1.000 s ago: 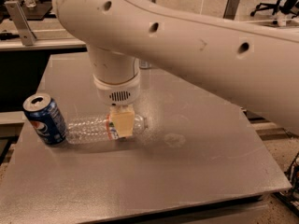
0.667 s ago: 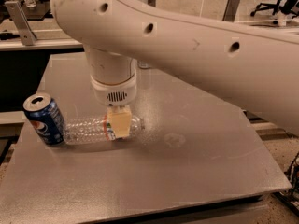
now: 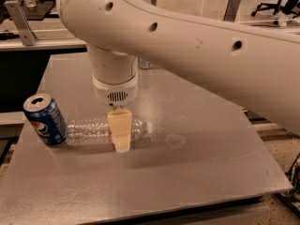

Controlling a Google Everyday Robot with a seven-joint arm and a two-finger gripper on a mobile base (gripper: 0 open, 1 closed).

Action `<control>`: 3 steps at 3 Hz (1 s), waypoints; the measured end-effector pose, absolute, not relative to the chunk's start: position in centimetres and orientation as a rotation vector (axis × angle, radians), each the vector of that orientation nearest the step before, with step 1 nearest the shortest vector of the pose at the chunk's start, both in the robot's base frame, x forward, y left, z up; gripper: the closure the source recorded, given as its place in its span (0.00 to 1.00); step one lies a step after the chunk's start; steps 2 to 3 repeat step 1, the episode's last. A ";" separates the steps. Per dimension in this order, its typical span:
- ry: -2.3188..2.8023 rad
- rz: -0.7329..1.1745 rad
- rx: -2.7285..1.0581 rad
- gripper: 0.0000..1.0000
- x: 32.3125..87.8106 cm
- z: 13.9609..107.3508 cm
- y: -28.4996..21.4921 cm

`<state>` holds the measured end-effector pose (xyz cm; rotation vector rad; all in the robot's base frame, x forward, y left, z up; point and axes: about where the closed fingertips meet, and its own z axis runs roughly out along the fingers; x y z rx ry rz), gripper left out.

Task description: Move water bottle near pepsi can

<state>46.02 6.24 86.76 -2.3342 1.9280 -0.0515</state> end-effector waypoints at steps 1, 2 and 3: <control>1.928 -0.052 -2.334 0.00 46.0 86.8 6.2; 1.928 -0.052 -2.334 0.00 46.0 86.8 6.2; 1.928 -0.052 -2.334 0.00 46.0 86.8 6.2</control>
Offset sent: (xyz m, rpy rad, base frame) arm 0.0000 0.0000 0.0000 0.0000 0.0000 0.0000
